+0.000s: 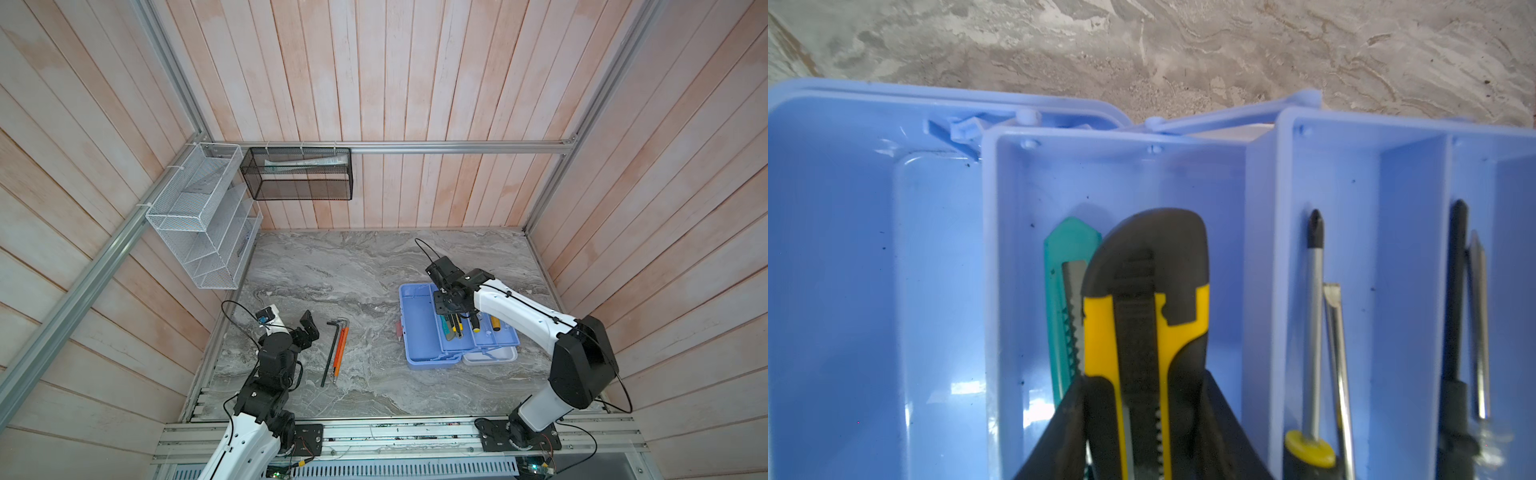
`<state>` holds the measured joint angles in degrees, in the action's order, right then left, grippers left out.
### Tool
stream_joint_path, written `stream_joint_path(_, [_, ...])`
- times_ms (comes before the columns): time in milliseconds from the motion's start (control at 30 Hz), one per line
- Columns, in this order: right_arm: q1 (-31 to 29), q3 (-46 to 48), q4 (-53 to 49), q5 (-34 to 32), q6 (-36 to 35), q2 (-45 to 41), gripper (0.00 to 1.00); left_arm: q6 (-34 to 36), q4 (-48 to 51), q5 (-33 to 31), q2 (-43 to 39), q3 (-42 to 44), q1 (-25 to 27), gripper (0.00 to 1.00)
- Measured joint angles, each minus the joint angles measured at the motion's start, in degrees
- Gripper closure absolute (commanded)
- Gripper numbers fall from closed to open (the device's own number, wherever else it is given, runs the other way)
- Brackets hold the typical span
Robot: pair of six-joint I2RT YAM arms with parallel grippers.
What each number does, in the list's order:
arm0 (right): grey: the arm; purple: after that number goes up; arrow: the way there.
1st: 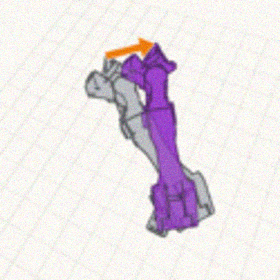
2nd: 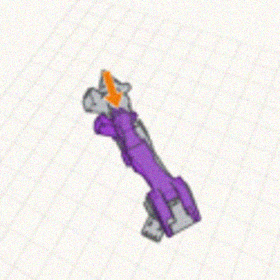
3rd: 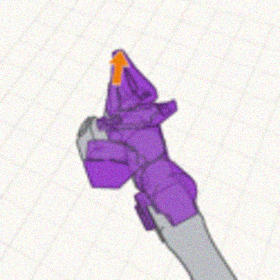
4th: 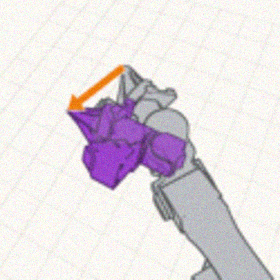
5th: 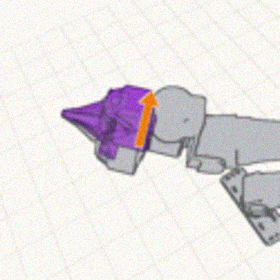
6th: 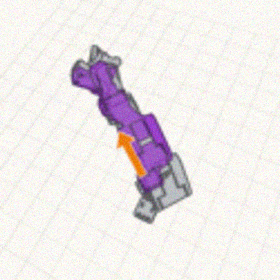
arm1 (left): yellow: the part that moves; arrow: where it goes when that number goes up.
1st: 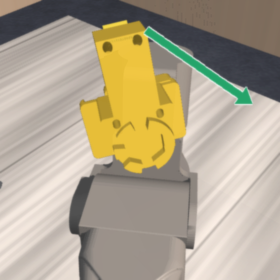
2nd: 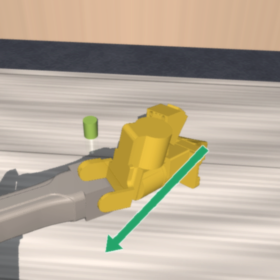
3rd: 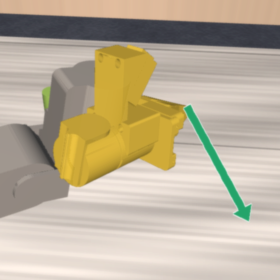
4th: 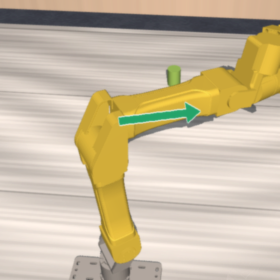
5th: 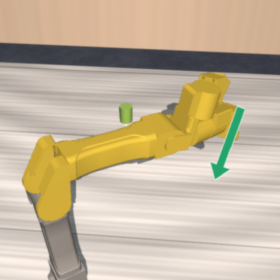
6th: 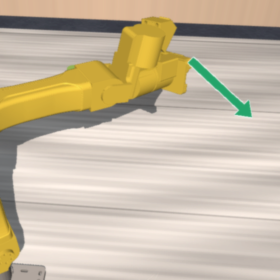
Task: Pack the tool kit
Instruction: 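Lower the cutter beside the teal cutter and open the right gripper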
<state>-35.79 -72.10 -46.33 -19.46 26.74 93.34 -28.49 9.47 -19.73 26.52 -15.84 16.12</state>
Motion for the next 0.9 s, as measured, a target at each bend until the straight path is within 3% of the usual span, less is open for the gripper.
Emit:
stream_joint_path(233, [0.0,-0.3,-0.6,-0.2,0.1,1.2,0.62,0.0,0.0,0.0,0.0,0.0,0.0,0.00])
stream_joint_path(400, [0.0,-1.6,-2.5,-0.7,0.2,1.4,0.56,0.0,0.0,0.0,0.0,0.0,0.0,0.00])
stream_joint_path(533, [-0.1,-4.2,-4.1,-1.6,0.2,1.4,0.57,0.0,0.0,0.0,0.0,0.0,0.0,0.00])
stream_joint_path(900, [-1.3,-5.9,-2.9,1.3,0.1,0.6,0.80,0.0,0.0,0.0,0.0,0.0,0.0,0.00])
